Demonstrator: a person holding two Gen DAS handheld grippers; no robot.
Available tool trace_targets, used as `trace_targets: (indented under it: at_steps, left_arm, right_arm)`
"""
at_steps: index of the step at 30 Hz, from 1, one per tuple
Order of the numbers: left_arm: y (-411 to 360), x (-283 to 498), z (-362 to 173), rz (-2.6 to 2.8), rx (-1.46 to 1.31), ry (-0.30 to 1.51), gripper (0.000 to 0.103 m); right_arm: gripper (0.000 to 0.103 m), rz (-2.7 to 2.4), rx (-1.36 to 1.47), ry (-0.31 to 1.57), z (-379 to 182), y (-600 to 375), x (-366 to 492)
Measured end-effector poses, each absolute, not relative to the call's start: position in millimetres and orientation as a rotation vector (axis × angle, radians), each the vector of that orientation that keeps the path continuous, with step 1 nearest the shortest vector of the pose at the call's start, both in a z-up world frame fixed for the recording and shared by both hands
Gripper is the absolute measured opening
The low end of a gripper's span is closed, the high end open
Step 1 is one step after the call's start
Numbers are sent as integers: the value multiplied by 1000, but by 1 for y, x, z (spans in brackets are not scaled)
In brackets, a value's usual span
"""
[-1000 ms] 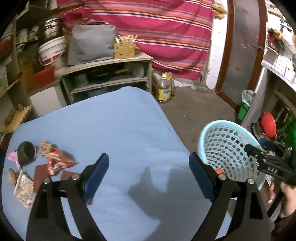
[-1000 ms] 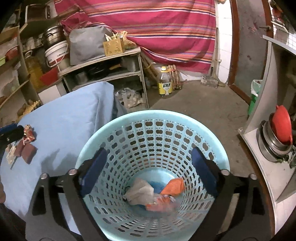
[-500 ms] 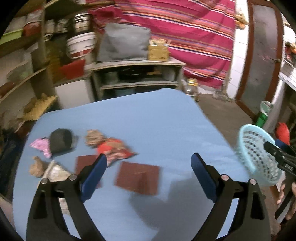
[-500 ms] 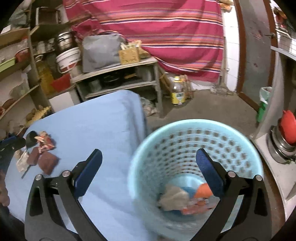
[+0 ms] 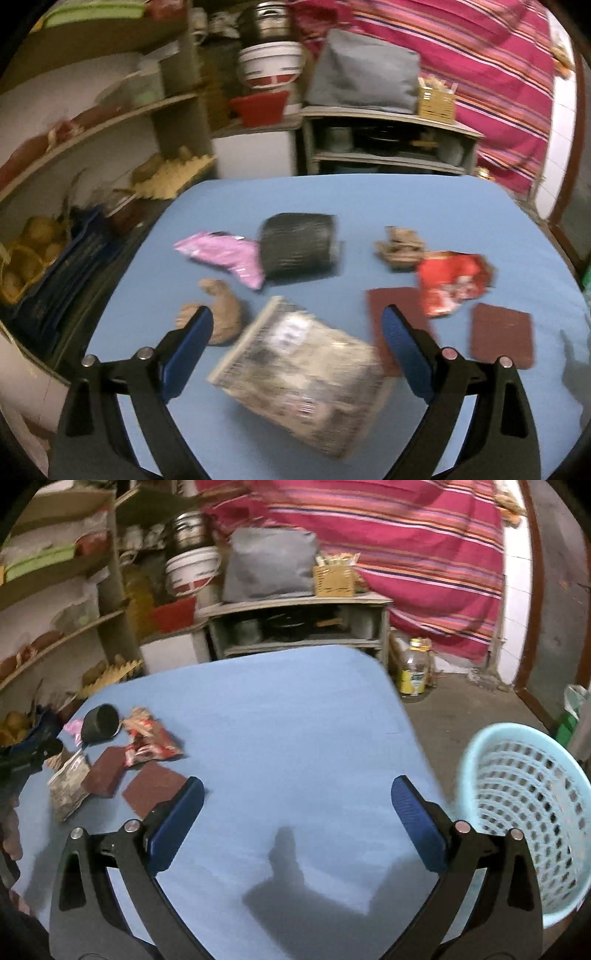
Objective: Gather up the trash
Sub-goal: 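Grasp the red chip bag with the right tool while the left tool grasps the crumpled brown paper bag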
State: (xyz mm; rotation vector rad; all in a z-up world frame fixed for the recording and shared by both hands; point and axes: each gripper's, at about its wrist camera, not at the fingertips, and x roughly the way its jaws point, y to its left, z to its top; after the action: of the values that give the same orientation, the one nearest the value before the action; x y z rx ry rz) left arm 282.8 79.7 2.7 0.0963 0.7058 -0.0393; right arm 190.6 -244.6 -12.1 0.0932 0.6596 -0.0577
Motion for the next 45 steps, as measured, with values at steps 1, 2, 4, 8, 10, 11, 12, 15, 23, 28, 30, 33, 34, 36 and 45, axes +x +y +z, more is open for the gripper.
trace_targets:
  at_steps: [1, 2, 4, 8, 10, 11, 12, 15, 23, 28, 30, 33, 34, 36, 45]
  left_arm:
    - [88, 286, -1, -31, 90, 708, 91]
    - [96, 290, -5, -25, 81, 719, 91]
    - [110, 297, -13, -26, 48, 755, 91]
    - [135, 311, -19, 16, 0, 791, 91]
    - [146, 316, -19, 34, -2, 790, 91]
    - [153, 318, -20, 36, -11, 795, 91]
    - [158, 319, -21, 35, -20, 803, 91]
    - [175, 324, -28, 37, -57, 828, 91]
    - [177, 328, -28, -21, -113, 828, 91]
    - [169, 336, -31, -32, -124, 843, 90]
    - [166, 339, -35, -36, -123, 853, 89]
    - [166, 345, -42, -38, -125, 888, 70]
    - [167, 345, -44, -41, -131, 898, 61]
    - [170, 347, -45, -34, -144, 903, 57]
    - [171, 346, -45, -9, -128, 886, 54]
  right_arm:
    - [99, -46, 73, 664, -14, -233, 197]
    - [99, -30, 57, 668, -15, -223, 203]
    - [99, -2, 34, 674, -18, -204, 215]
    - [99, 42, 20, 690, -24, -174, 239]
    - [99, 65, 20, 696, -25, -161, 251]
    - [99, 76, 15, 698, -25, -154, 257]
    - [99, 89, 6, 702, -26, -145, 265]
    - [99, 124, -5, 712, -25, -127, 280]
    - [98, 141, -48, 761, -26, -97, 316]
    - [87, 149, -51, 798, -34, -95, 329]
    - [81, 153, -53, 811, -38, -93, 332]
    - [70, 165, -72, 832, -46, -89, 334]
    - [68, 172, -75, 838, -49, -88, 335]
    - [64, 178, -79, 838, -51, -87, 336]
    - [43, 181, -120, 831, -50, -88, 338]
